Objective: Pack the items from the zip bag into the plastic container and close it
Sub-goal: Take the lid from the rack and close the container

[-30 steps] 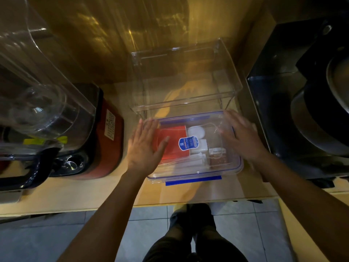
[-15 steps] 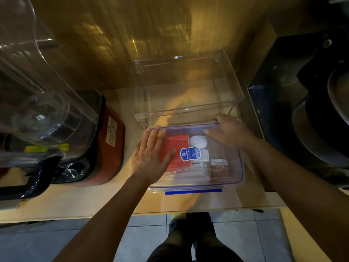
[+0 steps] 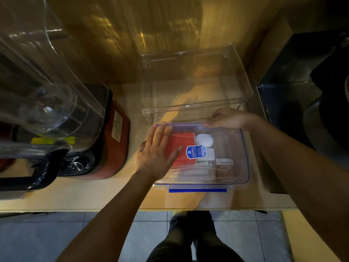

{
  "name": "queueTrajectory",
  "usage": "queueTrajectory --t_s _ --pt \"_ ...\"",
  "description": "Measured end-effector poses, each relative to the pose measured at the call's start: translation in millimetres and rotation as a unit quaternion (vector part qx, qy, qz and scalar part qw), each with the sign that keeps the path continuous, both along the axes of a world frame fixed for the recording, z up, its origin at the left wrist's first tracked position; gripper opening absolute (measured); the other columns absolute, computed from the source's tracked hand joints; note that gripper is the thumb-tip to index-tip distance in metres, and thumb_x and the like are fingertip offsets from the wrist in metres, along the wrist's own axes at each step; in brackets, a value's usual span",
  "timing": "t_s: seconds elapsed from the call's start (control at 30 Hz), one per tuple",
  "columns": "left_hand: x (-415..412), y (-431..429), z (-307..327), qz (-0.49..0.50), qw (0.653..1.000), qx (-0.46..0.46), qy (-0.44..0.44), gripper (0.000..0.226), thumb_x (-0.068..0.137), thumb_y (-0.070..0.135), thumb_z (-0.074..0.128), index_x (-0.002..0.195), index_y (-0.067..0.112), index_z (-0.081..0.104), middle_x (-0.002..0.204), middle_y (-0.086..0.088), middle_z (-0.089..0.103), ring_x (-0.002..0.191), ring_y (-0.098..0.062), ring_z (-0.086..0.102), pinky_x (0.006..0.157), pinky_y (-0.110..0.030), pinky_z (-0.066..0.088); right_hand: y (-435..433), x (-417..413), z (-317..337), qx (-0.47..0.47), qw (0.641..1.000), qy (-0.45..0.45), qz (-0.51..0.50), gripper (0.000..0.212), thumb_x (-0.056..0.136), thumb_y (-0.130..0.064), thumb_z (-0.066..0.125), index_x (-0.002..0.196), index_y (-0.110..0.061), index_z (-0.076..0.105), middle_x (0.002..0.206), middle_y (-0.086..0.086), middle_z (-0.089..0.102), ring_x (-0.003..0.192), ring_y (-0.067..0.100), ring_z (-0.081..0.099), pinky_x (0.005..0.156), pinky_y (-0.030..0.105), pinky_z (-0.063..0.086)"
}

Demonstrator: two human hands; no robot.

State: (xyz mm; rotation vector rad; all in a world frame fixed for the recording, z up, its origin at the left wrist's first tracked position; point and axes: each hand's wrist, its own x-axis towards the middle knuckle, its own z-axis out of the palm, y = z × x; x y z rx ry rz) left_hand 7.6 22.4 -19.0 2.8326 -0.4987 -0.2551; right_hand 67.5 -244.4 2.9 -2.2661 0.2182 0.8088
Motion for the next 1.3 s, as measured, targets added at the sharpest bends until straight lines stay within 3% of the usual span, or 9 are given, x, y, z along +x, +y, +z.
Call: queueTrajectory --t_s 0.13,0.27,0.43,0.53,0.63,0.87,1.0,1.17,1.3 --pt "-0.9 -0.4 0.0 0.003 1.0 -0.004 0.01 0.075 0.079 0.074 0.008 0.145 0.039 0.001 0.16 0.011 0.005 0.147 -0.014 -0.003 0.111 -0.051 0.025 0.5 -5.7 -0.8 0.024 0.998 -0.05 -0.018 0.072 0.07 -0.046 0.075 0.126 -0.008 0.053 0.123 0.004 0.055 0.108 0.02 0.053 0.082 0.027 0.039" --pt "-0.9 -0.4 1.4 -0.004 1.0 -0.004 0.01 0.074 0.08 0.073 0.009 0.145 0.039 -0.001 0.16 0.009 0.005 0.147 -0.015 -0.002 0.114 -0.051 0.018 2.6 -11.0 -1.2 0.049 0.995 -0.089 0.011 0.035 0.07 -0.044 0.074 0.091 -0.017 0.067 0.094 0.002 0.065 0.084 0.017 0.062 0.068 0.025 0.048" --pt "-3.8 -3.3 9.8 -0.016 0.999 0.031 -0.018 0.067 0.09 0.063 0.022 0.145 0.025 0.018 0.157 -0.002 0.021 0.146 -0.022 0.015 0.116 -0.046 0.015 5.7 -21.9 -2.4 0.038 0.992 -0.117 0.015 0.038 0.074 -0.044 0.072 0.104 -0.022 0.065 0.098 0.001 0.068 0.091 0.019 0.064 0.083 0.038 0.051" --pt "-21.0 -8.9 14.2 -0.149 0.976 -0.009 -0.158 0.044 0.089 0.039 0.042 0.122 0.01 0.051 0.126 -0.014 0.06 0.113 -0.03 0.058 0.101 -0.041 0.034 8.7 -23.5 -2.5 0.021 0.991 -0.131 0.01 0.046 0.073 -0.048 0.07 0.11 -0.021 0.064 0.102 0.003 0.068 0.093 0.02 0.062 0.088 0.041 0.05" --pt "-53.8 -14.5 2.3 -0.308 0.927 -0.051 -0.209 0.036 0.086 0.034 0.052 0.115 0.012 0.054 0.109 -0.009 0.07 0.1 -0.025 0.064 0.096 -0.039 0.037 8.1 -25.1 -1.0 0.022 0.991 -0.132 0.005 0.047 0.071 -0.051 0.07 0.11 -0.024 0.063 0.103 0.003 0.068 0.094 0.021 0.062 0.088 0.04 0.05" --pt "-78.4 -13.9 -16.7 -0.383 0.883 0.191 -0.192 0.107 0.055 0.038 0.082 0.143 0.021 0.024 0.139 -0.011 0.045 0.122 -0.029 0.055 0.098 -0.062 0.038 7.4 -26.5 0.3 0.021 0.99 -0.142 0.014 0.041 0.075 -0.047 0.069 0.109 -0.024 0.063 0.102 0.001 0.067 0.093 0.02 0.062 0.085 0.037 0.05" --pt "-77.5 -19.4 -9.2 -0.38 0.882 0.229 -0.161 0.12 0.047 0.044 0.087 0.145 0.027 0.019 0.147 -0.012 0.037 0.129 -0.032 0.047 0.092 -0.069 0.039 6.7 -26.1 -0.7 0.014 0.99 -0.141 0.019 0.046 0.075 -0.048 0.068 0.114 -0.024 0.061 0.107 0.001 0.066 0.095 0.019 0.061 0.088 0.039 0.049" --pt "-75.4 -15.5 2.2 -0.398 0.884 0.182 -0.163 0.098 0.062 0.058 0.071 0.143 0.021 0.028 0.145 -0.009 0.047 0.132 -0.033 0.043 0.098 -0.066 0.035 6.1 -26.9 -2.3 0.034 0.99 -0.138 0.016 0.05 0.074 -0.048 0.069 0.119 -0.028 0.06 0.116 0.001 0.065 0.102 0.019 0.059 0.094 0.041 0.047" --pt "-50.7 -15.3 17.7 -0.449 0.875 0.1 -0.148 0.068 0.071 0.049 0.062 0.134 0.03 0.045 0.135 0.002 0.058 0.11 -0.023 0.061 0.092 -0.039 0.047 6.7 -26.6 -0.8 0.034 0.989 -0.146 0.013 0.053 0.076 -0.046 0.069 0.124 -0.027 0.057 0.123 -0.001 0.061 0.109 0.017 0.056 0.097 0.039 0.045"
